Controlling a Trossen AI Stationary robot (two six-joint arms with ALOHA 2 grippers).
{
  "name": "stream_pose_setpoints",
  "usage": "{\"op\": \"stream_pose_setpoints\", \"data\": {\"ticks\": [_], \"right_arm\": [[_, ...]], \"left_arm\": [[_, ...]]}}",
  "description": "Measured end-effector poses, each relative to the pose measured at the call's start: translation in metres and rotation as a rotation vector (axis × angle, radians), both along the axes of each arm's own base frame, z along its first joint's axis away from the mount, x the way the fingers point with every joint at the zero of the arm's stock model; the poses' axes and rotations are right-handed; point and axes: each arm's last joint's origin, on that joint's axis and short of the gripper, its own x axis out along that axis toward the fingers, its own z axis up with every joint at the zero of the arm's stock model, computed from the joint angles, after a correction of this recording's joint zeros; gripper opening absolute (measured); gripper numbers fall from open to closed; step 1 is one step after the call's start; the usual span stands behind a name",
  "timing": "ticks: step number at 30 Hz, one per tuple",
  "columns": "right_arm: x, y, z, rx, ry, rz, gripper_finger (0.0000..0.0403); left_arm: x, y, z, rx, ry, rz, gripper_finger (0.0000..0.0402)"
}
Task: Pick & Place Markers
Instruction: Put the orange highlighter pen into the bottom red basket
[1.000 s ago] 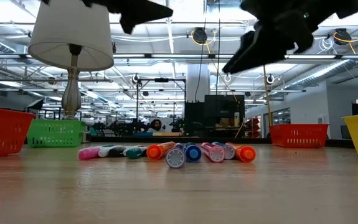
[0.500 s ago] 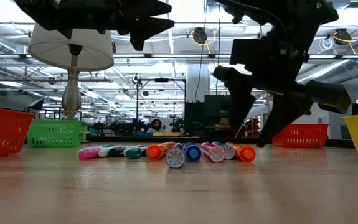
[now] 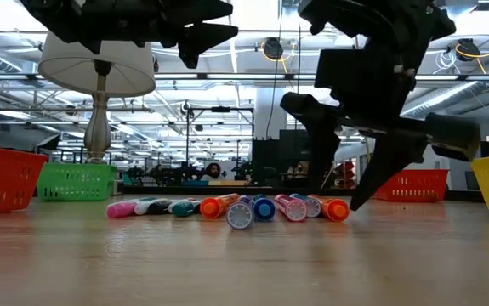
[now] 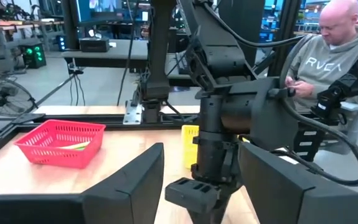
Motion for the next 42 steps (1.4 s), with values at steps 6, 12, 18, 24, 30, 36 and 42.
{"op": "stream_pose_setpoints", "data": {"ticks": [6, 12, 18, 24, 30, 36, 42], "right_arm": [[0.000, -0.011, -0.003, 0.008, 0.028, -0.009, 0.0210], [-0.008, -0.016, -0.012, 0.020, 0.060, -0.013, 0.0210], [-0.013, -0.017, -0.017, 0.046, 0.091, -0.038, 0.0210], [-0.023, -0.017, -0.021, 0.093, 0.200, -0.134, 0.0210], [-0.027, -0.016, -0.023, 0.150, 0.256, -0.178, 0.0210], [-0.030, -0.017, -0.024, 0.144, 0.279, -0.174, 0.0195], [-0.036, -0.017, -0.025, 0.167, 0.354, -0.163, 0.0131]], "left_arm": [[0.000, 0.000, 0.000, -0.024, 0.005, 0.000, 0.0213], [0.000, 0.000, 0.000, -0.029, 0.008, 0.001, 0.0209], [0.000, 0.000, -0.002, -0.043, 0.025, 0.002, 0.0206], [0.000, 0.000, -0.002, -0.051, 0.034, 0.002, 0.0204], [0.000, 0.000, -0.002, -0.050, 0.033, 0.002, 0.0203], [0.000, 0.000, -0.002, -0.052, 0.033, 0.002, 0.0202], [0.000, 0.000, -0.002, -0.051, 0.033, 0.001, 0.0200]]}}
